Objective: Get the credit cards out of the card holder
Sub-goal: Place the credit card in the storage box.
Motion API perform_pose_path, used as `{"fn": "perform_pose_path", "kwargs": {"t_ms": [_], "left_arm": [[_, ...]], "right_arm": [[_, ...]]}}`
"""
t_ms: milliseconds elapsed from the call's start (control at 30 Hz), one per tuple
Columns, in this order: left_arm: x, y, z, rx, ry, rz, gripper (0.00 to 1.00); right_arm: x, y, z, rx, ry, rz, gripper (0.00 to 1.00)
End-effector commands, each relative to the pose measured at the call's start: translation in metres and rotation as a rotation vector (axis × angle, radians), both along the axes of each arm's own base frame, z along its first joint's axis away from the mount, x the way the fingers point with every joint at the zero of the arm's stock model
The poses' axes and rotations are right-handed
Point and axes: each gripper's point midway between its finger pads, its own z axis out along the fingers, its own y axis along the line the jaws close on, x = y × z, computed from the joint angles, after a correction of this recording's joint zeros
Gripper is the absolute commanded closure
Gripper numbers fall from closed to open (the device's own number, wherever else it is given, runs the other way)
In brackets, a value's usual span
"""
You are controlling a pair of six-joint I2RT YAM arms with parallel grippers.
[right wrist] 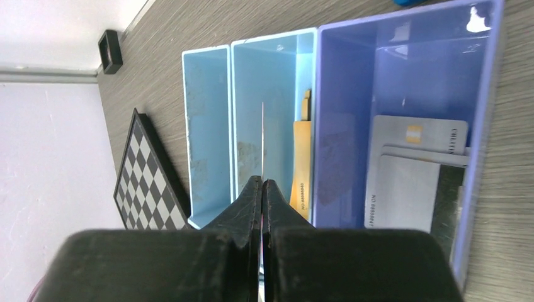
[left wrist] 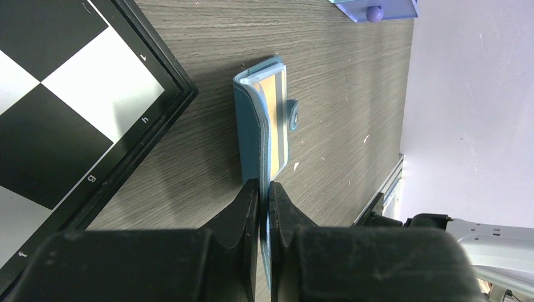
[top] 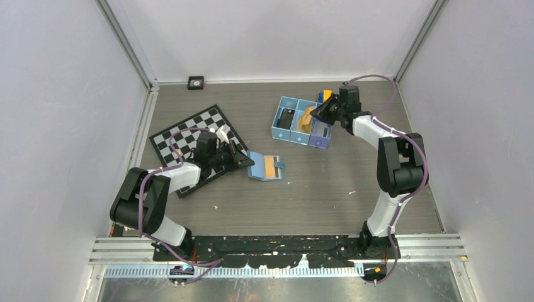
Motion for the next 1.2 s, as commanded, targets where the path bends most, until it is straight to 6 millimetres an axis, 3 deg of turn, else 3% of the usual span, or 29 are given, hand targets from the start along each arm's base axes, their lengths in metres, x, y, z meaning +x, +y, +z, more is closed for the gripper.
{"fn": "perform_pose_path", "kwargs": {"t_ms": [0,167,200,300,433,567,767,900,967,1067,1167], "left_arm": [[0.011,-0.006,0.017,-0.016,-0.06,-0.014,1.0],[0.011,-0.006,0.016,-0.014,-0.06,-0.014,1.0],[0.011,-0.006,0.016,-0.013,-0.059,-0.014,1.0],[0.011,-0.006,0.014,-0.01,-0.054,-0.017,1.0],[0.011,-0.006,0.012,-0.004,-0.047,-0.019,1.0],[0.011,-0.003,0.013,0.008,-0.069,-0.012,0.99],[0.011,-0.006,0.018,-0.008,-0.113,-0.033,0.98],[0.009,-0.004,0.03,-0.025,-0.183,-0.03,0.96],[0.007,-0.006,0.037,-0.042,-0.22,-0.043,0.99],[0.003,-0.011,0.051,-0.103,-0.265,-0.061,1.0],[0.0,-0.016,0.07,-0.176,-0.318,-0.076,1.0]], "right_arm": [[0.004,0.017,0.009,0.047,-0.031,0.061,1.0],[0.008,0.023,-0.003,0.066,-0.014,0.079,0.98],[0.009,0.024,-0.006,0.071,-0.005,0.08,0.93],[0.009,0.018,-0.01,0.056,0.007,0.041,0.61],[-0.001,-0.001,0.006,-0.034,-0.035,-0.026,0.38],[-0.021,0.009,0.039,-0.11,-0.107,-0.01,0.32],[-0.066,0.036,0.083,-0.284,-0.2,0.038,0.18],[-0.103,0.051,0.103,-0.368,-0.249,0.082,0.17],[-0.119,0.057,0.101,-0.374,-0.252,0.095,0.16],[-0.138,0.059,0.08,-0.454,-0.27,0.068,0.15],[-0.153,0.076,0.061,-0.473,-0.35,0.159,0.14]]}}
